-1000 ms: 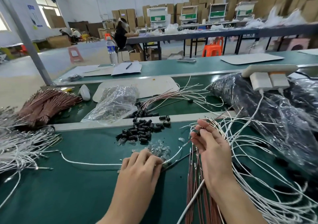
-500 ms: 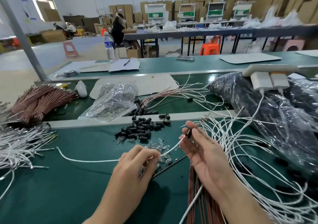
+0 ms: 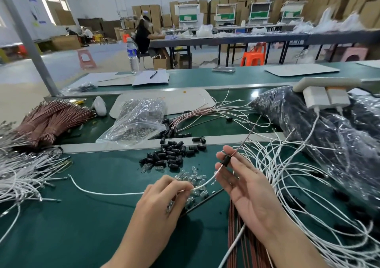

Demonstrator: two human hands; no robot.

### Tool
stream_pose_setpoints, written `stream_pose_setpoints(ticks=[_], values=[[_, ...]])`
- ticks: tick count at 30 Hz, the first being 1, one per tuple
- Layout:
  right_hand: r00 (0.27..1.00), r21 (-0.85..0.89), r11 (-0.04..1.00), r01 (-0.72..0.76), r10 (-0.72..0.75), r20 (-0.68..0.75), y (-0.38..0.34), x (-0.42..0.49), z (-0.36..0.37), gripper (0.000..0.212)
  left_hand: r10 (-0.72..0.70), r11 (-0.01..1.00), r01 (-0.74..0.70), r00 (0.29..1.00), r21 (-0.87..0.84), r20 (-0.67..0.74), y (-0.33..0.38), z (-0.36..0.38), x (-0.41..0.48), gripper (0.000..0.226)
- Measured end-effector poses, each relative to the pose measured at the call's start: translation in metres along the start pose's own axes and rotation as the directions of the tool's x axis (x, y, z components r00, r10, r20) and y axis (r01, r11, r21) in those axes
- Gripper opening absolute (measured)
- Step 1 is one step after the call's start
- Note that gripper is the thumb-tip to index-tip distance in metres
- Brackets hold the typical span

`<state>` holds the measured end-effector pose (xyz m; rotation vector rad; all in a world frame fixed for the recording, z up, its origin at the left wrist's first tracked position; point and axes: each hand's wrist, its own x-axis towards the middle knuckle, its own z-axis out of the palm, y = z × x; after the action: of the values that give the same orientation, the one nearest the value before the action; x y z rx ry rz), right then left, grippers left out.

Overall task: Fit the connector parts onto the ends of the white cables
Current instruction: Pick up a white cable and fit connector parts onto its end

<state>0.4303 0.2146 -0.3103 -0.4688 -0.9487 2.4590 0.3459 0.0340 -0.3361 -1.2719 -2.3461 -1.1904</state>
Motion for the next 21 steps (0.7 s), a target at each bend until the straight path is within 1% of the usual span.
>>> stream_pose_setpoints(ticks=[4,9,11,16,21], values=[[0.999,-0.045,0.999,-0.027,0.028,0.032,0.003,-0.002,0.003,0.027,0.0,1.0,0.0,1.0,0.023,0.0,0.001,-0.001,0.001,0.017],[0.997,-0.073,0.997,-0.034,0.039,0.073,0.004,-0.003,0.004,0.026,-0.047,0.999,0.049,0.996,0.025,-0.071,0.003,-0.002,0.002,0.015],[0.996,-0.083,0.996,-0.034,0.041,0.076,0.007,-0.002,0.003,0.026,-0.06,0.998,0.063,0.993,0.026,-0.1,0.002,0.0,0.002,0.004],[0.996,-0.086,0.995,-0.04,0.047,0.075,0.01,0.0,0.002,0.027,-0.06,0.997,0.064,0.989,0.03,-0.134,0.003,0.0,0.001,0.016],[0.996,-0.103,0.994,-0.048,0.055,0.069,0.012,0.001,0.0,0.026,-0.024,0.998,0.032,0.986,0.05,-0.163,0.005,-0.002,0.001,0.016]])
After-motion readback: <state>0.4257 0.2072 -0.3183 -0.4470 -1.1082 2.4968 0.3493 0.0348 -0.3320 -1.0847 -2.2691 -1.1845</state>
